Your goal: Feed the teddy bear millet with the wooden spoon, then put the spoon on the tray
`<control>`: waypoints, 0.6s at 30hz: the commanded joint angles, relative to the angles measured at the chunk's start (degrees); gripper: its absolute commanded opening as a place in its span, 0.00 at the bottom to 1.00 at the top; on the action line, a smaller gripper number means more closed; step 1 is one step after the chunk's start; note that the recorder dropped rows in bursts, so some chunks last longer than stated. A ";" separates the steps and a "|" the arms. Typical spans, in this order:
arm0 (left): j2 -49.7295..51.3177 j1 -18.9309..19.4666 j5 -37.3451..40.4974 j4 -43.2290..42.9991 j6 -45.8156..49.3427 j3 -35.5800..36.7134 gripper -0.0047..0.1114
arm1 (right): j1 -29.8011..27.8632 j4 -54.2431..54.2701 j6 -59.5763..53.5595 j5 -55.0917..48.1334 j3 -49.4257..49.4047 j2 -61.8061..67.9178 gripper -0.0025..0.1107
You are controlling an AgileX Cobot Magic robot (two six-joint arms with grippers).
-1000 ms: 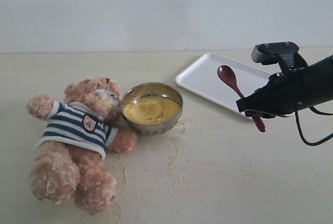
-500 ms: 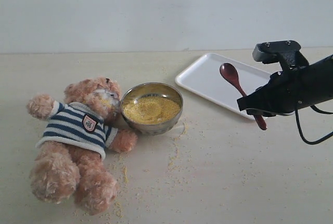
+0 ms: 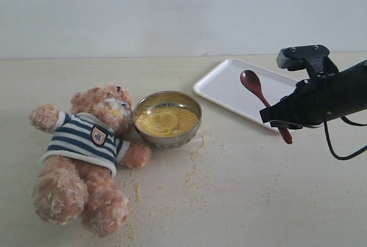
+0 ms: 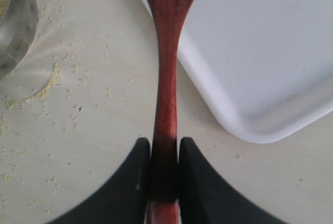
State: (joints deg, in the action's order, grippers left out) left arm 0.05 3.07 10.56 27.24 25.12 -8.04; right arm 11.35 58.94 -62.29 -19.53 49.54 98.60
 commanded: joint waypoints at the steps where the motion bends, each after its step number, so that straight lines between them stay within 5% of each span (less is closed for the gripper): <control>1: -0.05 0.64 0.89 -0.07 0.16 3.33 0.08 | -0.07 -0.19 -0.38 1.03 -0.29 -0.86 0.02; 6: -0.05 0.64 2.45 -0.35 0.16 3.57 0.08 | -0.07 -0.32 -1.28 2.43 -0.29 -0.86 0.02; 11: -0.05 0.64 9.24 -12.23 -1.30 3.60 0.08 | -0.07 -0.32 -1.28 4.65 -0.29 -0.86 0.02; 18: -0.05 0.64 10.46 -27.24 -20.43 3.97 0.08 | -0.07 -0.32 -1.05 5.14 -0.29 -0.86 0.02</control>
State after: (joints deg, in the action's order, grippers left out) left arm 0.05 3.47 20.69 5.32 12.28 -4.51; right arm 11.35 58.94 -63.00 -14.86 49.54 98.60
